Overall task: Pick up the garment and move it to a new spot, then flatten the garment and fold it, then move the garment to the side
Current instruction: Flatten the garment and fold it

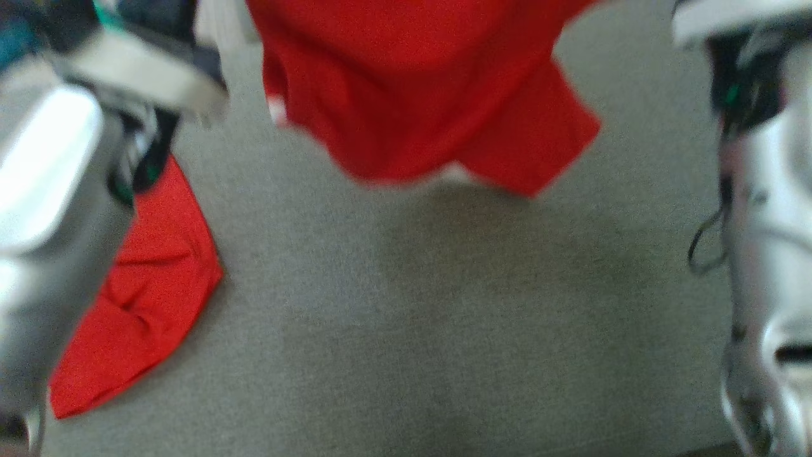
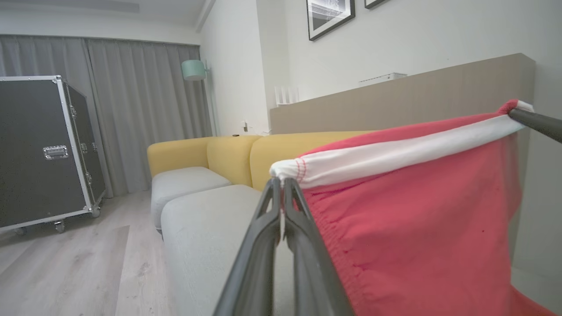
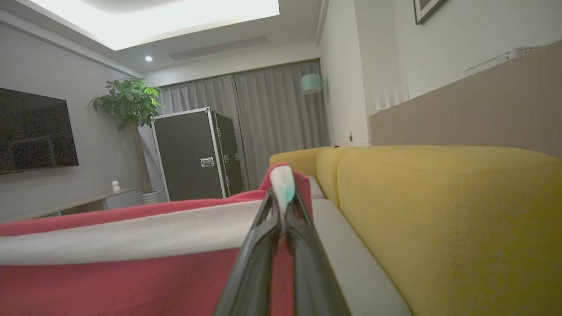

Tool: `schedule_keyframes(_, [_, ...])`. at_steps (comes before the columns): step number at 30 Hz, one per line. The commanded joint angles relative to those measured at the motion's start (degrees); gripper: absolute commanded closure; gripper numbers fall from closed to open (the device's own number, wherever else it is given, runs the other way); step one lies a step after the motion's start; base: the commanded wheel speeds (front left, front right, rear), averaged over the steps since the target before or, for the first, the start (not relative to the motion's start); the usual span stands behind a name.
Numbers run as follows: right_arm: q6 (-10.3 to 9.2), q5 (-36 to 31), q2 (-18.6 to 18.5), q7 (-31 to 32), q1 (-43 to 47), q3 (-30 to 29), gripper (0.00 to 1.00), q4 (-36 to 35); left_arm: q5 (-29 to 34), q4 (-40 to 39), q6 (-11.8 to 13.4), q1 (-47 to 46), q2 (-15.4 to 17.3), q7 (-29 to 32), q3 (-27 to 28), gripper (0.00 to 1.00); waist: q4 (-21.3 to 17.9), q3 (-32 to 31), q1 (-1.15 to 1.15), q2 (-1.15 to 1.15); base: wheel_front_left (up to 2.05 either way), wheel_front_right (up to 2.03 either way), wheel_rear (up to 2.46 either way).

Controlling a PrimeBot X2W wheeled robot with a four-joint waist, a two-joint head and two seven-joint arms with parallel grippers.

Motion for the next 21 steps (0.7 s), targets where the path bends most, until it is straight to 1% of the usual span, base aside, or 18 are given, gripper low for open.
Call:
schedule_keyframes(1, [-0.04, -0.2, -0.36, -1.36, -6.19, 0.32, 1.0, 0.62, 1.18, 1.16, -0.69, -7.01, 1.36, -0.08, 3.28, 1.0, -0.25, 6.14, -0.01, 0.0, 0.0, 0.0, 0.0])
schedule_keyframes(7, [-0.04, -2.35, -1.21, -8.8, -22.04, -1.79, 1.0, 13.13, 4.56, 13.01, -3.58, -21.93, -2.17, -3.34, 3.24, 1.0, -0.18, 12.21, -0.01, 0.0, 0.0, 0.0, 0.0])
schedule_keyframes(10, [-0.04, -3.33, -1.23, -11.26, -27.15, -3.4, 1.0, 17.77, 5.87, 18.22, -4.41, -27.41, -3.92, -6.34, 3.34, 1.0, -0.06, 13.99, -0.01, 0.0, 0.0, 0.0, 0.0])
schedule_keyframes(11, [-0.04, -4.29, -1.23, -11.91, -28.48, -3.55, 1.0, 20.29, 6.76, 21.1, -5.04, -29.54, -5.12, -8.03, 3.0, 1.0, 0.12, 14.88, -0.01, 0.0, 0.0, 0.0, 0.0])
schedule_keyframes(16, [-0.04, -5.91, -1.24, -12.25, -25.98, -1.42, 1.0, 25.82, 7.22, 26.74, -6.85, -28.43, -8.44, -10.1, 2.06, 1.0, 0.97, 16.21, -0.01, 0.0, 0.0, 0.0, 0.0])
schedule_keyframes(19, [-0.04, -6.75, -2.05, -12.27, -22.25, 0.57, 1.0, 29.04, 7.51, 28.95, -7.83, -24.74, -9.84, -10.37, 0.67, 1.0, 1.73, 16.16, -0.01, 0.0, 0.0, 0.0, 0.0])
schedule_keyframes(21, [-0.04, -6.78, -2.85, -12.27, -20.06, 2.16, 1.0, 31.8, 7.68, 29.33, -8.24, -21.61, -10.21, -10.4, 0.0, 1.0, 2.19, 15.78, -0.01, 0.0, 0.0, 0.0, 0.0])
